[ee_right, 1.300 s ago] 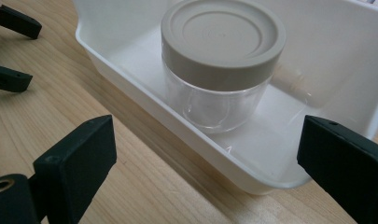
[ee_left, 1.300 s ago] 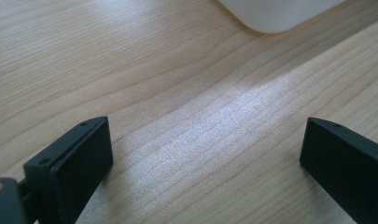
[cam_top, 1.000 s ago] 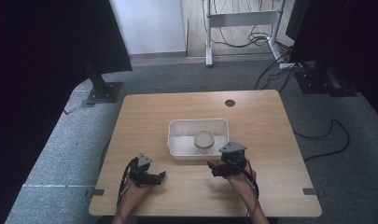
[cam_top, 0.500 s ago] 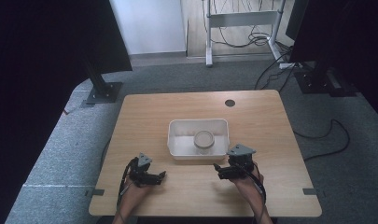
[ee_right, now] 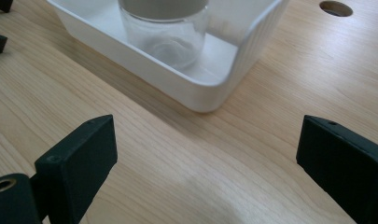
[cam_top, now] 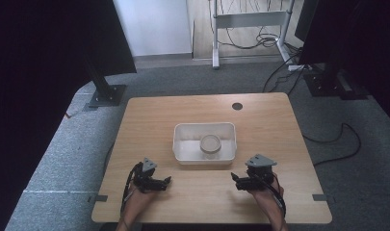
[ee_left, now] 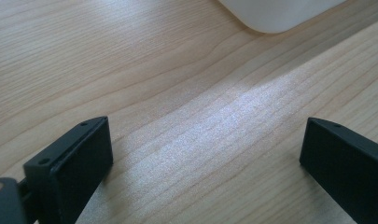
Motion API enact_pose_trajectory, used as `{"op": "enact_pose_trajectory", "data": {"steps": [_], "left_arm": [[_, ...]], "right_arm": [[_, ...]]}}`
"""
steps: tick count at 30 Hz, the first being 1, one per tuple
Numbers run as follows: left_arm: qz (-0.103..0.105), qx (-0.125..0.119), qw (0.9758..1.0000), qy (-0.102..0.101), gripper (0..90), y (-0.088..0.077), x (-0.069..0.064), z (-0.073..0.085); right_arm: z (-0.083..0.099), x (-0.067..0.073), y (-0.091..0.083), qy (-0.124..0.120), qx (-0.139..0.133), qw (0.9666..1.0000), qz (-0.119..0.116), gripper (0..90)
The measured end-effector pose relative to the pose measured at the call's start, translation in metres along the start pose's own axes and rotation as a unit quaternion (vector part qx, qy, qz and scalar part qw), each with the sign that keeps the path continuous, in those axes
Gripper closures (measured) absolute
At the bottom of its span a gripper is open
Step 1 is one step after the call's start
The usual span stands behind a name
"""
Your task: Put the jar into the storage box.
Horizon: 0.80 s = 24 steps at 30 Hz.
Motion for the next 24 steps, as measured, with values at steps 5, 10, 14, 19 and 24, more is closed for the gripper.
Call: {"op": "enact_pose_trajectory", "data": {"steps": [5,10,14,19,24], "left_arm": [[0.000,0.000,1.0000,0.000,2.4,0.000,0.000,0.000],[0.000,0.000,1.0000,0.000,2.4,0.000,0.000,0.000],[0.000,0.000,1.0000,0.000,2.4,0.000,0.000,0.000],[0.000,0.000,1.0000,0.000,2.4,0.000,0.000,0.000],[0.000,0.000,1.0000,0.000,2.4,0.000,0.000,0.000]], "right_arm": [[0.010,-0.006,-0.007,0.008,-0.001,0.9999,0.010,4.8],[0.020,-0.011,-0.013,0.015,0.000,0.9997,0.017,4.7],[0.027,-0.014,-0.015,0.020,0.002,0.9996,0.023,4.7],[0.036,-0.017,-0.017,0.026,0.003,0.9993,0.027,4.8],[0.044,-0.019,-0.019,0.033,0.002,0.9991,0.028,4.8]]}}
Point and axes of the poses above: each handheld gripper's, and its own axes: y roughly forward along the jaws, z roughly out of its underside, x roughly to its left, the point moved 2 cm from there along y, roughly forward along the jaws, and after that the axes turned 4 degrees about -z, right-handed, at the moved point
